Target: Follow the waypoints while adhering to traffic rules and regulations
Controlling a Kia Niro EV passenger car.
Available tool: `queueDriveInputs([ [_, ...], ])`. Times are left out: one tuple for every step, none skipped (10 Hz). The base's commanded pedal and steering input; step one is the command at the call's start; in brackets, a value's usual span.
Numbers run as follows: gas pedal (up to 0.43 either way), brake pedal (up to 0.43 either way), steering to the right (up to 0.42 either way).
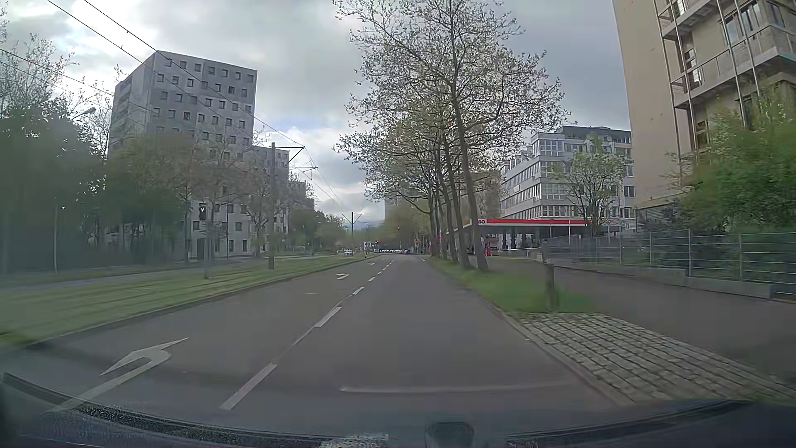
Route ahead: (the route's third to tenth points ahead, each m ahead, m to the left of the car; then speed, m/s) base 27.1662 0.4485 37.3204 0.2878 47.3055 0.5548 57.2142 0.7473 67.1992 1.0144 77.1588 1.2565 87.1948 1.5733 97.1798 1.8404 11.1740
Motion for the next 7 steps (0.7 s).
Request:
queueDriveInputs([
  [0.039,0.000,0.001],
  [0.047,0.000,0.000],
  [0.047,0.000,0.000],
  [0.047,0.000,0.000],
  [0.047,0.000,0.000],
  [0.047,0.000,0.000],
  [0.047,0.000,0.000],
])
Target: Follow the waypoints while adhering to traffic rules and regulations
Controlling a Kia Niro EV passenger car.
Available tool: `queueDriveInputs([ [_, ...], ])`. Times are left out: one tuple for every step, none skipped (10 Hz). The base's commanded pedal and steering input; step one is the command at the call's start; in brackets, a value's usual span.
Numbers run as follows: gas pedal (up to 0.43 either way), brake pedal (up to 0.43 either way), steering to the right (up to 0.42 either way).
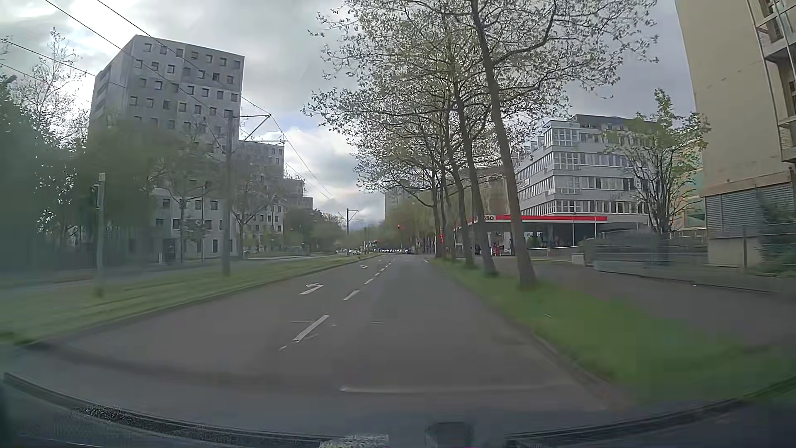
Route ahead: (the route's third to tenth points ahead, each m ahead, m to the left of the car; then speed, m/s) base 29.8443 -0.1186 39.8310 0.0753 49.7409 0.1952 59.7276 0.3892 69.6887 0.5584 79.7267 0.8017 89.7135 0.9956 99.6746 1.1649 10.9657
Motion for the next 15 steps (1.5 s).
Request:
queueDriveInputs([
  [0.047,0.000,0.000],
  [0.047,0.000,-0.003],
  [0.047,0.000,-0.004],
  [0.047,0.000,-0.004],
  [0.047,0.000,-0.003],
  [0.047,0.000,-0.003],
  [0.047,0.000,-0.004],
  [0.047,0.000,-0.004],
  [0.047,0.000,-0.005],
  [0.047,0.000,-0.004],
  [0.039,0.000,-0.004],
  [0.008,0.000,-0.004],
  [0.000,0.000,-0.004],
  [0.000,0.000,-0.004],
  [0.000,0.000,-0.004],
])
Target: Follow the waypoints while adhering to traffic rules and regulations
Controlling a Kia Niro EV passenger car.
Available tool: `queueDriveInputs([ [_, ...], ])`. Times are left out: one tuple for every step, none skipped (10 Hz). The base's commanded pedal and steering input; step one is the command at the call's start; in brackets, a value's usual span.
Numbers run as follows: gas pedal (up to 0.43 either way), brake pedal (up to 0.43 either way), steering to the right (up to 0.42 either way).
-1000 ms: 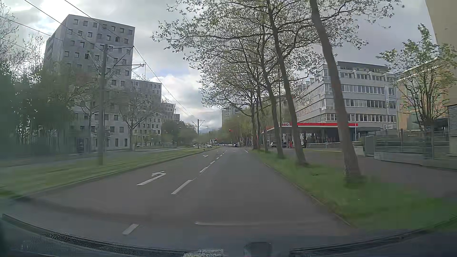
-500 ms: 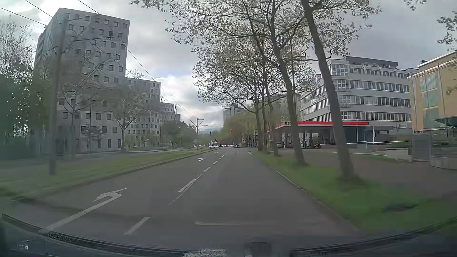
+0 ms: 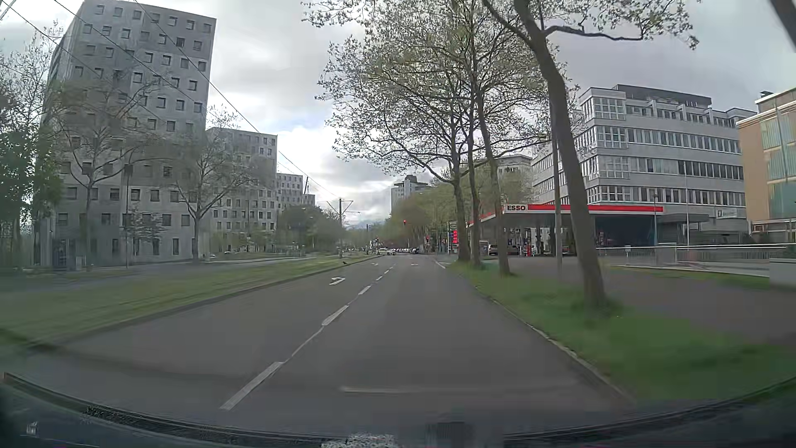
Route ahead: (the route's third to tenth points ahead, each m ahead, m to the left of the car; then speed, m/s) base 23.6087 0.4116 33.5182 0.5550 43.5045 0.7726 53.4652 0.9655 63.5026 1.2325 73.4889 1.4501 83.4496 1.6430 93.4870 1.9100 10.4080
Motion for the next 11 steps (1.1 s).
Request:
queueDriveInputs([
  [0.000,0.000,-0.003],
  [0.000,0.000,-0.003],
  [0.000,0.000,-0.002],
  [0.000,0.000,0.000],
  [0.000,0.000,0.000],
  [0.000,0.000,0.000],
  [0.000,0.000,0.000],
  [0.000,0.000,0.000],
  [0.000,0.000,0.000],
  [0.000,0.000,0.001],
  [0.000,0.000,0.000],
])
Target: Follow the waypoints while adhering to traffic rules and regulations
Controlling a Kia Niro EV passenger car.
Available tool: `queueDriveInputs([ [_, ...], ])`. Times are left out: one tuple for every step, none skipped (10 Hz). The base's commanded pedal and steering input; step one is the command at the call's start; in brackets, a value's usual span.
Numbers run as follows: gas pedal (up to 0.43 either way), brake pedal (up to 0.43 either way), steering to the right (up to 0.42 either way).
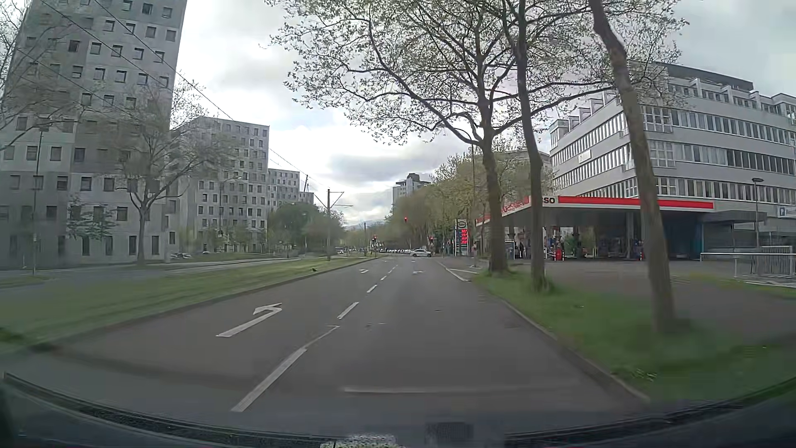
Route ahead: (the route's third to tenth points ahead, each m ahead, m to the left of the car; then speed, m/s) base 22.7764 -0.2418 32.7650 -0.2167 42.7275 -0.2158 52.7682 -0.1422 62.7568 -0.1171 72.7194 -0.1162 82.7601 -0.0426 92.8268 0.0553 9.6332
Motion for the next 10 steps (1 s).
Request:
queueDriveInputs([
  [0.000,0.000,0.001],
  [0.000,0.000,0.001],
  [0.000,0.000,0.000],
  [0.000,0.000,0.000],
  [0.000,0.000,0.001],
  [0.000,0.000,0.001],
  [0.000,0.000,0.001],
  [0.000,0.000,0.001],
  [0.000,0.000,0.001],
  [0.000,0.000,0.002],
])
